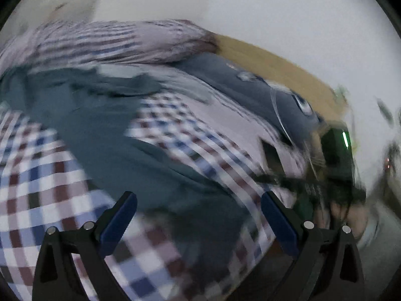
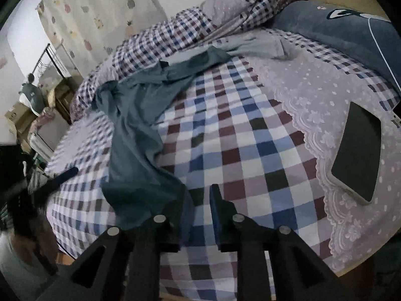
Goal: Fold clothes
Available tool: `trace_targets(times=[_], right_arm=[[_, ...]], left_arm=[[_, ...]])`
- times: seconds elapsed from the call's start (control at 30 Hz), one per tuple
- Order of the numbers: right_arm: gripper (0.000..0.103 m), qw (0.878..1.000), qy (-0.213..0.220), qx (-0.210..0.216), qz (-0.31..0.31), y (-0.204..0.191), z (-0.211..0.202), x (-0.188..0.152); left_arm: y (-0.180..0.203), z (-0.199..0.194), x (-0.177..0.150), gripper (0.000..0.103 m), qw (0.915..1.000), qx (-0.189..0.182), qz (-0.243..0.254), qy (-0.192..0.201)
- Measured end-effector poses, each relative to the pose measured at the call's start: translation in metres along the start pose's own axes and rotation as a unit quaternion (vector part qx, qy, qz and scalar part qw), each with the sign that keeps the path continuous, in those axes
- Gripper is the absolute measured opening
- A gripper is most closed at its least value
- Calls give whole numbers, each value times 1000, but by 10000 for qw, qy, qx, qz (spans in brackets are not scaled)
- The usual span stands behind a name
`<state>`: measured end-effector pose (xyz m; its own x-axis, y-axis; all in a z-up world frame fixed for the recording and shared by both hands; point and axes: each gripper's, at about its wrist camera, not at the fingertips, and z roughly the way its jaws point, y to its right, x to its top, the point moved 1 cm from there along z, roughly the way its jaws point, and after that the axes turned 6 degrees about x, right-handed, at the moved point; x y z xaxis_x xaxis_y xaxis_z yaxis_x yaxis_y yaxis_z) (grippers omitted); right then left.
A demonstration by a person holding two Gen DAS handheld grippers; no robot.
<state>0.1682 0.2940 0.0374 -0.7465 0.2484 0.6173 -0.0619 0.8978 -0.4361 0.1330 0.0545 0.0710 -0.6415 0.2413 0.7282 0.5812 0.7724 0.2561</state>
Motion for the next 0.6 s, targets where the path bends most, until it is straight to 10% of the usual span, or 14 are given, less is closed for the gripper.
trace_targets(times=[0.27, 0.43, 0.6], right_arm=[[21, 9995, 114, 269, -72, -6, -5, 2], [21, 9991, 231, 360, 47, 2, -15, 4], [21, 9989, 304, 343, 134, 10, -21, 4]], left_arm=[[45, 51, -47, 70, 9879, 481, 1086, -998], [56, 59, -56, 68, 9834, 667, 1383, -972], [63, 60, -56, 23, 9796, 902, 1546, -909]])
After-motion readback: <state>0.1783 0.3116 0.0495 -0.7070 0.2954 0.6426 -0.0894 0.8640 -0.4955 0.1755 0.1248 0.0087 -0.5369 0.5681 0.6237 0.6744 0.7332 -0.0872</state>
